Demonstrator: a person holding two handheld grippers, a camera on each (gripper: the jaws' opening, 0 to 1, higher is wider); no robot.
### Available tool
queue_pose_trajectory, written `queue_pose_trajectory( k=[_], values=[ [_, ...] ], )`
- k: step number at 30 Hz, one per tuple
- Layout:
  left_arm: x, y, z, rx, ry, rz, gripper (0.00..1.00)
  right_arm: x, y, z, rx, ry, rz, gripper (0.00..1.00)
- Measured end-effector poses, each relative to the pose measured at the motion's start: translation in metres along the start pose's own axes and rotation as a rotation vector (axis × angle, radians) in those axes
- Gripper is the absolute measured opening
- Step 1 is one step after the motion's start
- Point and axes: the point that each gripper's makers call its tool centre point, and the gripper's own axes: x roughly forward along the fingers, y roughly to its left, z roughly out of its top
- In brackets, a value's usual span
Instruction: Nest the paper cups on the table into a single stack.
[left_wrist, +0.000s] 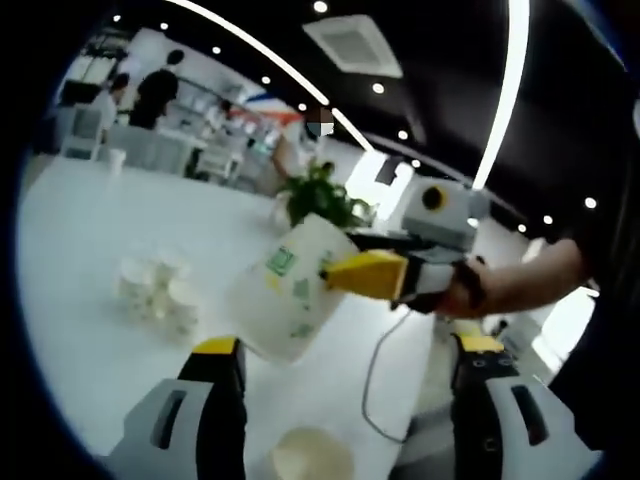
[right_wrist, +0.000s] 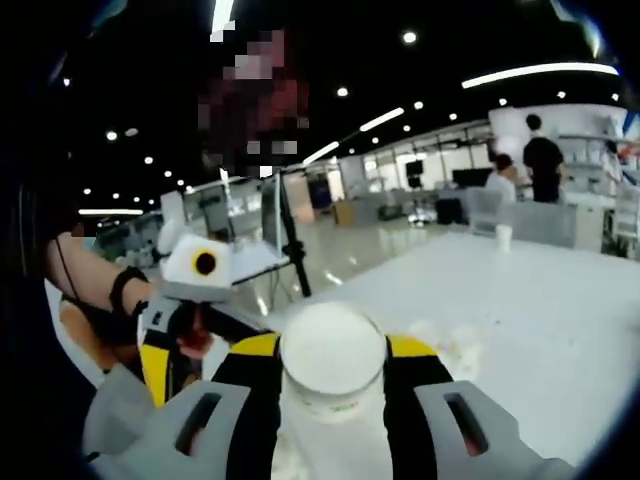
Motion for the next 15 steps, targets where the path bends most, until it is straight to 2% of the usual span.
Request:
queue_pose_trajectory(
  k=[9,15],
  values=[
    [-0.007,0.002,0.008,-0.011,-0.037,0.001,0.75,-0.002,0.003,-0.005,0.006,0.009,0.020,0.36],
    [-0.015,0.003,0.015,-0.002,-0.066,-0.004,0.66,-0.004,0.008,-0.008,0.003,0.023,0.043,0.36]
  ],
)
